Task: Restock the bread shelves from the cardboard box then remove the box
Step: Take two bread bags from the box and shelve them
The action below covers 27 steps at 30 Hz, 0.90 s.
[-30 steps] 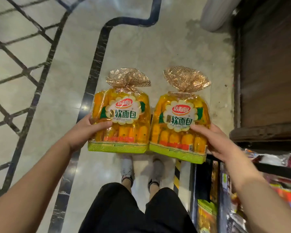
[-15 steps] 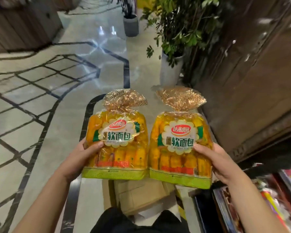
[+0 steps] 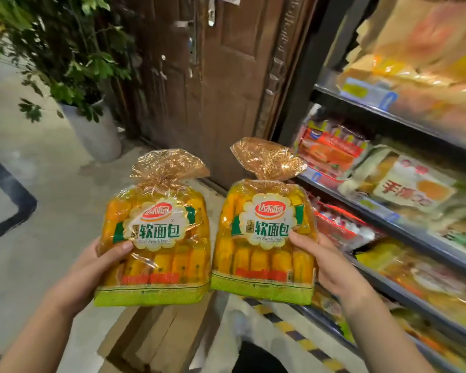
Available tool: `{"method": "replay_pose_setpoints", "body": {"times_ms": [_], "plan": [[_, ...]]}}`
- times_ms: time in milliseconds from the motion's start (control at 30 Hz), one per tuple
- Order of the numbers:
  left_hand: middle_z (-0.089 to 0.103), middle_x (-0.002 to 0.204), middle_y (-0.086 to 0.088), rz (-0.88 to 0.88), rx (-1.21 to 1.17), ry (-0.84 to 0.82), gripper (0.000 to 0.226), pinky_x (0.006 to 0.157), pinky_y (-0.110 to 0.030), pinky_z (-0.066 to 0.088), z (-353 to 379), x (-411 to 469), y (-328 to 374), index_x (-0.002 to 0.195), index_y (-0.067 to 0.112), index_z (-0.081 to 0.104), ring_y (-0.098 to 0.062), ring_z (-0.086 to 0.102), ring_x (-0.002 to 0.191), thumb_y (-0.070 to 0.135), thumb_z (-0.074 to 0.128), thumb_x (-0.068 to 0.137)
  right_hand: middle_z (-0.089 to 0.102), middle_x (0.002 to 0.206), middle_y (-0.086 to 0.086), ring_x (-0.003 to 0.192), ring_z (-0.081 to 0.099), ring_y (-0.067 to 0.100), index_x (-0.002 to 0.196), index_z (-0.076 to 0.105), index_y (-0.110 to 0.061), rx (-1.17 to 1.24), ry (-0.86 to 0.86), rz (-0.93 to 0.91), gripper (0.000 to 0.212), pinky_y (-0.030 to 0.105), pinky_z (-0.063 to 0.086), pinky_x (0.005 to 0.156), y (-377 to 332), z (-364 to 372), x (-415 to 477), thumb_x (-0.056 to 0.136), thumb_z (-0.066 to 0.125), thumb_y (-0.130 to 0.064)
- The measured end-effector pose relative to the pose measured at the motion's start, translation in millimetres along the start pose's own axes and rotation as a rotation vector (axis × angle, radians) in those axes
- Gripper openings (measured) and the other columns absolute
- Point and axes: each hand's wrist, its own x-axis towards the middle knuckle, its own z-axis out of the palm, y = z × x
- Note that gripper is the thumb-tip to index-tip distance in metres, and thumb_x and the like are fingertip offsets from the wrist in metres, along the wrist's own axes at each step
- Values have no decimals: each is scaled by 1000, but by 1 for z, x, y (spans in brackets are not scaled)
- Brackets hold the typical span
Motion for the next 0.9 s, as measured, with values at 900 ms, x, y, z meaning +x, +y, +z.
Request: {"method": "replay_pose_setpoints", "body": {"times_ms": [900], "plan": [[72,123,-21,-83,144,-714,66,70,-41,65,351,-119,-42,134,14,58,-36,76,95,21,79,72,74,123,8,111,73,31,135,60,-21,167,731,-244,48,52,56,96,99,-184,-426,88,71,-21]]}}
